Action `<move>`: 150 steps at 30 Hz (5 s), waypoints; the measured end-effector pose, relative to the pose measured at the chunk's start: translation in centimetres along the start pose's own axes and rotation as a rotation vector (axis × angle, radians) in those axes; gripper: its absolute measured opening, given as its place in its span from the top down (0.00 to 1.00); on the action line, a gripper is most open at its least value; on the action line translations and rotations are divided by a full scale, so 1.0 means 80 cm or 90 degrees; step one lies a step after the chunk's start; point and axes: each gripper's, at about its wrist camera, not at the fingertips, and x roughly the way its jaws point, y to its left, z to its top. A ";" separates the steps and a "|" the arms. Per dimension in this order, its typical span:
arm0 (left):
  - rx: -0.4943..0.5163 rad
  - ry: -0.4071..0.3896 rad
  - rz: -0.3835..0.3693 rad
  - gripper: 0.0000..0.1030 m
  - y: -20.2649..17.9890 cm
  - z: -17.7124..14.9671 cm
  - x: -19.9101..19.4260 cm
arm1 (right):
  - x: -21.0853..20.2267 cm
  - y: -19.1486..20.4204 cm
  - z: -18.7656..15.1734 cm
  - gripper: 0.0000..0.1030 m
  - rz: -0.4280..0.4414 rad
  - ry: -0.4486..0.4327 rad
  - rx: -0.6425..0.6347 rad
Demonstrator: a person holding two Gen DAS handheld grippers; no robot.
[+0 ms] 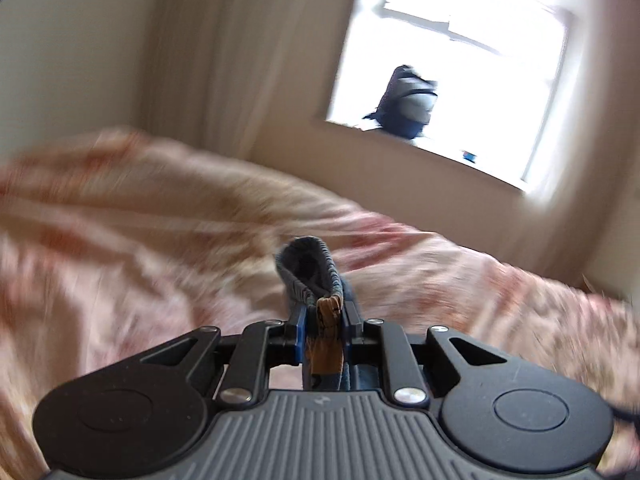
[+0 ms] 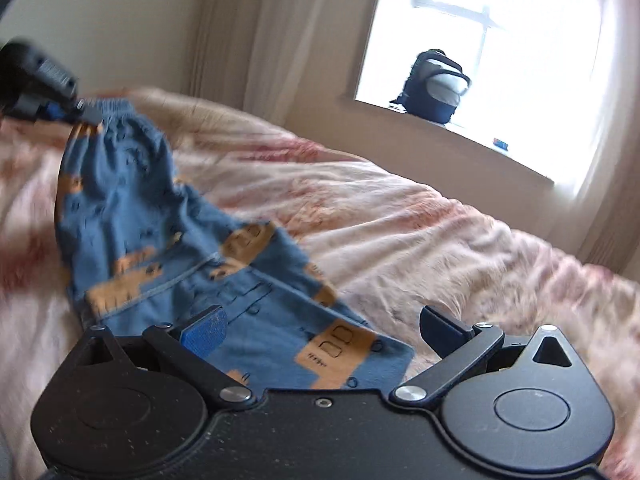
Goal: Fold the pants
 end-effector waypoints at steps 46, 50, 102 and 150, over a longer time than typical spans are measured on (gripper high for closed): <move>0.526 0.093 -0.125 0.46 -0.254 -0.223 -0.002 | 0.013 -0.111 -0.036 0.19 0.174 0.012 0.294; 0.529 0.102 -0.131 0.62 -0.254 -0.226 -0.004 | 0.027 -0.102 -0.039 0.40 0.187 0.029 0.281; 0.127 0.309 -0.055 0.00 -0.059 -0.146 0.063 | 0.016 -0.046 -0.045 0.01 0.068 0.212 0.067; 0.209 0.262 -0.123 0.00 -0.071 -0.094 0.120 | 0.053 -0.072 -0.043 0.01 -0.003 0.105 0.151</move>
